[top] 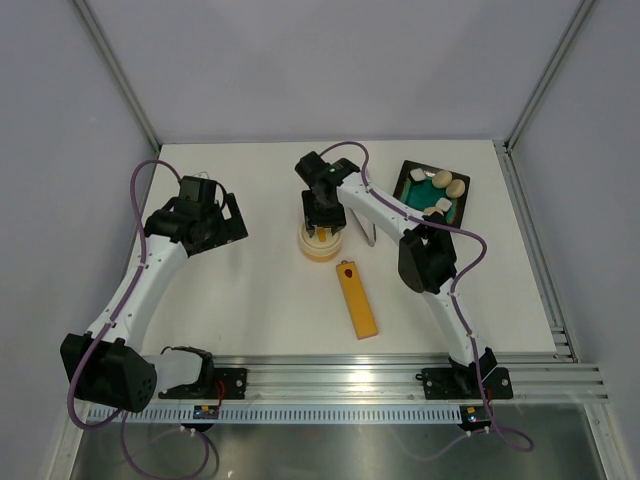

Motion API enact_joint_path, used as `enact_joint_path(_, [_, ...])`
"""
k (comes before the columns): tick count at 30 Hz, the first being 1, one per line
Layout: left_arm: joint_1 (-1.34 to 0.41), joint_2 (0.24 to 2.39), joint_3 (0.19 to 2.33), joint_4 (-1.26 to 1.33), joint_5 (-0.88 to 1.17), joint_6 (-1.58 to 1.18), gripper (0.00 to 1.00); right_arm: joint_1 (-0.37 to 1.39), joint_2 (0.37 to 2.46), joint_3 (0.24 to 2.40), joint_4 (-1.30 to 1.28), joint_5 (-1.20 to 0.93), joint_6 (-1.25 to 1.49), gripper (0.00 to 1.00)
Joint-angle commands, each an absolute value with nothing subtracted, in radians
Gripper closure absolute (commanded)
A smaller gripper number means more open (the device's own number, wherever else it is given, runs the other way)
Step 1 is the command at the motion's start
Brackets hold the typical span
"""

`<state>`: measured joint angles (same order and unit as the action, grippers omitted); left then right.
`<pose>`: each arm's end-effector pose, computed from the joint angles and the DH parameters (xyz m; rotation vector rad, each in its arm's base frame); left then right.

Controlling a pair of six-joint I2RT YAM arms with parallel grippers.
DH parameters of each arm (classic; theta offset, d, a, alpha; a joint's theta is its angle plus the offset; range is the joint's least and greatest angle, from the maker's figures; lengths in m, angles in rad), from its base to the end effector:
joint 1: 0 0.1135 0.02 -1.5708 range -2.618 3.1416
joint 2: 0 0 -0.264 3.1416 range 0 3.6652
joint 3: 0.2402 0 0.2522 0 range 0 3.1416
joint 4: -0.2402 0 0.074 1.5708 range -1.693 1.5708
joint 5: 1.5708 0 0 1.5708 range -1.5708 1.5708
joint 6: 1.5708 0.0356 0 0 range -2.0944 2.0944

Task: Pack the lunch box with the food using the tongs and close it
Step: Close the box lid on the packing box.

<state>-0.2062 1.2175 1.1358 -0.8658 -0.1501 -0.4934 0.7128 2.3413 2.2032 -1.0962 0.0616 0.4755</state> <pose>0.2374 -0.0442 0.3123 -0.4185 2.4704 -0.0996 0.3728 0.3194 0.2253 -0.3194 2.8040 0.1963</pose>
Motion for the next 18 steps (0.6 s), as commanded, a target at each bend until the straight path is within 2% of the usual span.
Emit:
enact_joint_path(1, [-0.201,1.197,1.132,-0.827,-0.135,-0.482,0.01,0.727,2.362,2.250,-1.085,0.064,0.485,0.63])
enact_joint_path(18, [-0.201,1.198,1.131,-0.827,-0.137,-0.483,0.01,0.758,2.388,2.256,-1.088,0.138,0.491,0.63])
